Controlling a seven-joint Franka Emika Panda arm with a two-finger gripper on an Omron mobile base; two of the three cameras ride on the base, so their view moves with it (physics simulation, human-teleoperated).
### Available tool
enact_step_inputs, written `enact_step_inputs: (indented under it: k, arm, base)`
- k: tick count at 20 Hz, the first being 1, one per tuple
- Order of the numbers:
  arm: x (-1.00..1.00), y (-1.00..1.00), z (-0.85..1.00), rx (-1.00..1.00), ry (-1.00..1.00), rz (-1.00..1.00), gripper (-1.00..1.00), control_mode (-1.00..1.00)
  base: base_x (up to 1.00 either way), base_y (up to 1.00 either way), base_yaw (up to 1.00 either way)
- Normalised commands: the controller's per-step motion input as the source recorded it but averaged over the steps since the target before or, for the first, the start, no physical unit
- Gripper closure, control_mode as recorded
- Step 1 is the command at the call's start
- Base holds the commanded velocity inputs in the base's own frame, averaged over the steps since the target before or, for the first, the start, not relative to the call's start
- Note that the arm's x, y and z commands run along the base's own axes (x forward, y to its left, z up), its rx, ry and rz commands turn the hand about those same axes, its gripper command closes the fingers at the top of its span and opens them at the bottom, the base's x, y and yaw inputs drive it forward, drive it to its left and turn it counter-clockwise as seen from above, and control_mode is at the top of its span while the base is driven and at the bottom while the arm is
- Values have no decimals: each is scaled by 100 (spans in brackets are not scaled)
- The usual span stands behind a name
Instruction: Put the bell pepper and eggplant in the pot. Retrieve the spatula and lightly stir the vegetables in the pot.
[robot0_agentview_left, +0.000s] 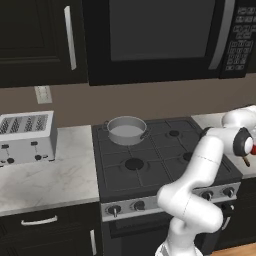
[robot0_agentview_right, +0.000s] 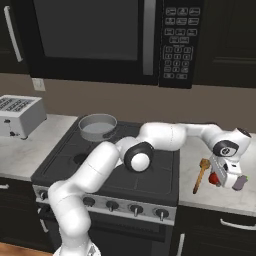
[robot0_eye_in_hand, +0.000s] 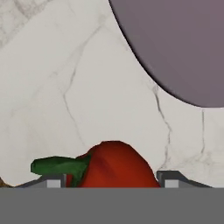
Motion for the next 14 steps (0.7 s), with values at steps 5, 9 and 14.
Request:
enact_step_inputs:
  k: [5,9,14]
  arm:
    - [-94,39,39,-8,-28,23,100,-100]
    - [-60,78,48,-16,-23,34,100,-100]
    - [-26,100,23,-19,-20,44,100,-100]
  base:
    - [0,0,0]
    - [0,0,0]
    - [0,0,0]
